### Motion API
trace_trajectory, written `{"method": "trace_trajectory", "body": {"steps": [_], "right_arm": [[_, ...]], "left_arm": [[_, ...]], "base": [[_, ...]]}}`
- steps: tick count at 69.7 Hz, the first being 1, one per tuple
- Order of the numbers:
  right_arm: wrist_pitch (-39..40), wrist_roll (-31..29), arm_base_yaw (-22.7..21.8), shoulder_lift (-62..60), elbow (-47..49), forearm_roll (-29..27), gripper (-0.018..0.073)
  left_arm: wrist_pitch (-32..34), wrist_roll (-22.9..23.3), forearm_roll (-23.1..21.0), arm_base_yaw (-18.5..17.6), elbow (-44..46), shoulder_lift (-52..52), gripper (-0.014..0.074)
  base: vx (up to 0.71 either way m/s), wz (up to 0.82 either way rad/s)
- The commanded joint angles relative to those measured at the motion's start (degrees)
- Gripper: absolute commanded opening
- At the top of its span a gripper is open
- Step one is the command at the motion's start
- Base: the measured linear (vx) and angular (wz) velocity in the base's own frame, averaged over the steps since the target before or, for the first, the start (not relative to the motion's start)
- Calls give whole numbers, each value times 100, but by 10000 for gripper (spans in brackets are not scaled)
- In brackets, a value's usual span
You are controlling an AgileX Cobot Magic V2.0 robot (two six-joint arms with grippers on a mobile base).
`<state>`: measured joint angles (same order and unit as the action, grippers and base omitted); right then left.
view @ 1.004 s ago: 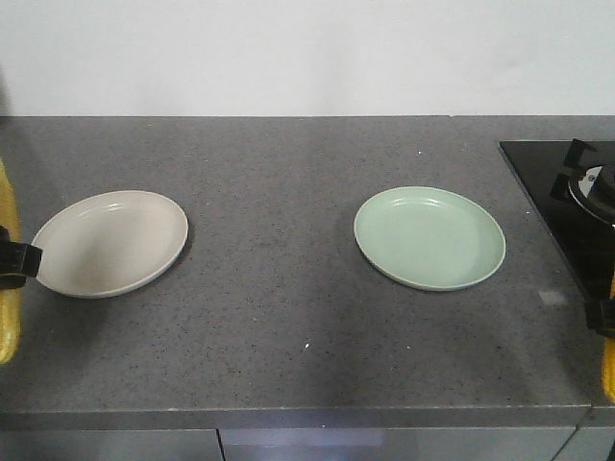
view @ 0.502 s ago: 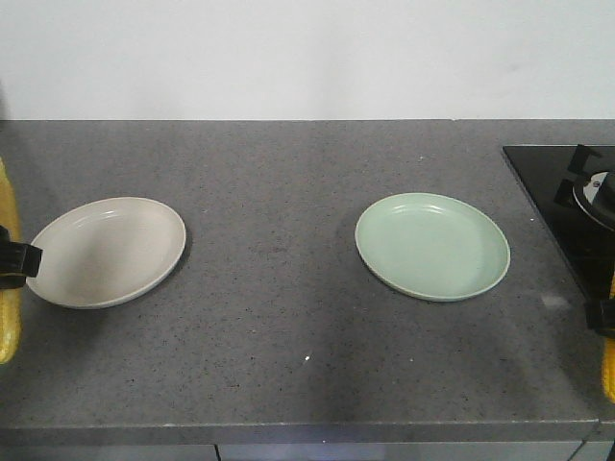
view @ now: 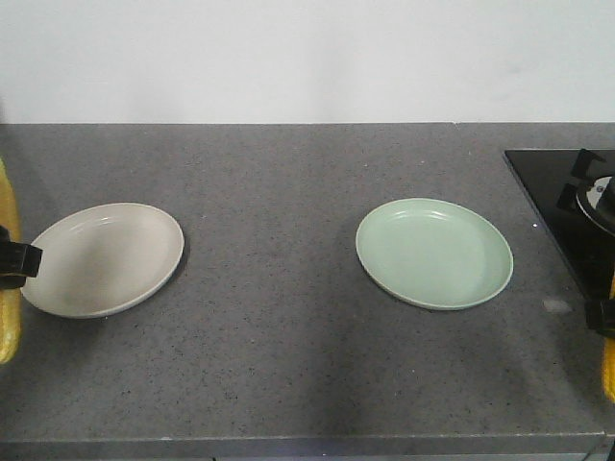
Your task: Distribute corn equally
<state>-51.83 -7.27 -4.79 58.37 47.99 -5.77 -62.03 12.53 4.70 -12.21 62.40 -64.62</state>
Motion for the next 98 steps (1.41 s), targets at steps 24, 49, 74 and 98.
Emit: {"method": "trace_trajectory", "body": {"steps": [24,49,74,98], "right_arm": [[247,-4,-33,-101,140,-17,194],[243,-4,-33,-101,140,-17,194],[243,-4,-33,-101,140,-17,194],[243,-4,-33,-101,140,-17,194]], "left_arm": [[253,56,12,0,154,137,217],[253,56,12,0,154,137,217],[253,56,12,0,154,137,217],[253,56,12,0,154,137,217]], "base": [[3,0],[2,0],[2,0],[2,0]]}}
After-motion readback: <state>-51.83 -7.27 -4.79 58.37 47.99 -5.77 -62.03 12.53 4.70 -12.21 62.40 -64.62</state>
